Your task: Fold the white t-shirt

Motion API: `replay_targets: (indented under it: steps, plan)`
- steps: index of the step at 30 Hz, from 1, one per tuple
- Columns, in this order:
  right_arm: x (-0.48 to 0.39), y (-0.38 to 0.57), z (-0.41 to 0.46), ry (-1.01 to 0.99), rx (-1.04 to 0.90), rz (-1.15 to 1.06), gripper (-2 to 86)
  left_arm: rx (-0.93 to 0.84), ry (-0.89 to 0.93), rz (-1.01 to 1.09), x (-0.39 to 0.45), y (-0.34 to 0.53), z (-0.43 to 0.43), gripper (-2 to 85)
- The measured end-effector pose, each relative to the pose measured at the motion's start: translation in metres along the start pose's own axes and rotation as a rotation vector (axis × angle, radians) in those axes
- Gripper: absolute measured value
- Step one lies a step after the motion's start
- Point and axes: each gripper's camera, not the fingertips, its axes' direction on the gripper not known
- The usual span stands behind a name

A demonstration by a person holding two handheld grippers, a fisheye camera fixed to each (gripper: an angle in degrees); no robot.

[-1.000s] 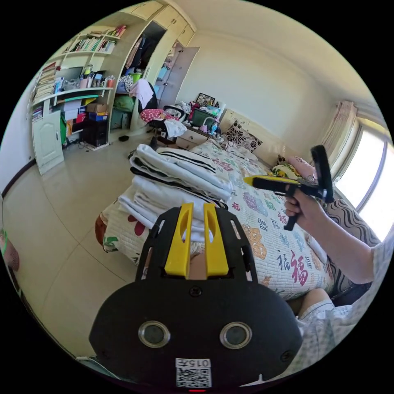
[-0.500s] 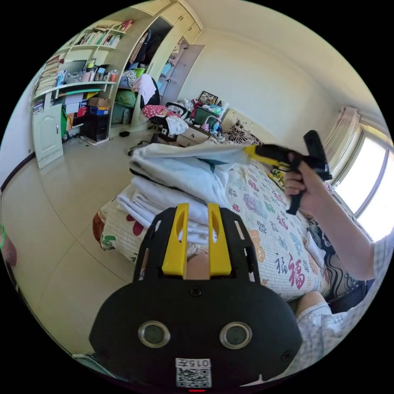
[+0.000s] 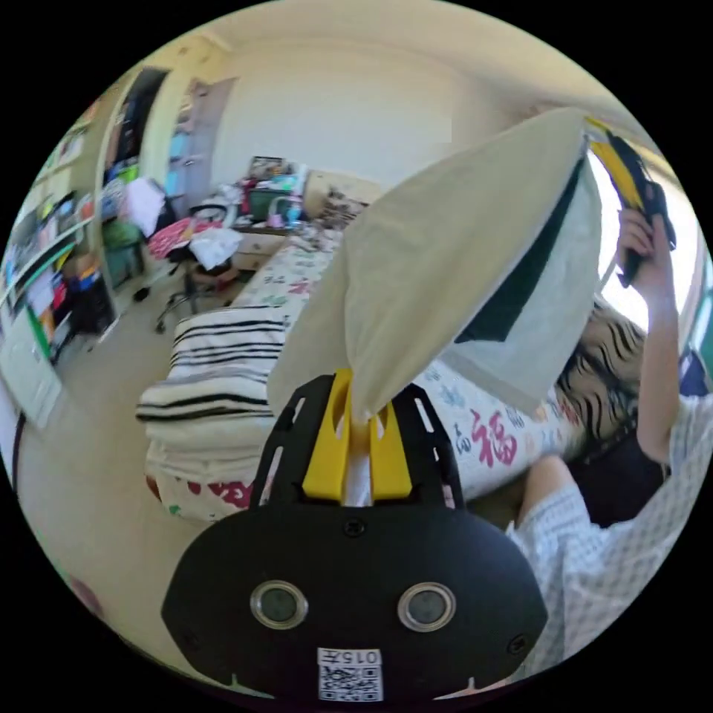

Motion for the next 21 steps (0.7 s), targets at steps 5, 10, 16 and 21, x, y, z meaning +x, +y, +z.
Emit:
replay_targets:
  steps: [5, 10, 16, 21]
  plan:
    - [-0.008, 0.034, -0.110, 0.116, 0.012, 0.047, -0.9, -0.100, 0.003, 0.272, 0.064, -0.063, 0.010, -0.3]
    - [-0.037, 0.067, -0.187, 0.229, 0.055, 0.061, -0.8, -0.085, 0.063, 0.400, 0.110, -0.111, 0.008, -0.4]
    - [-0.046, 0.105, -0.253, 0.505, 0.038, 0.145, -0.8, -0.123, 0.293, 0.473, 0.121, -0.203, 0.057, -0.4]
    - [0.065, 0.149, -0.244, 0.596, -0.118, 0.427, -0.5, -0.326, 0.183, 0.439, 0.126, -0.267, 0.248, -0.3]
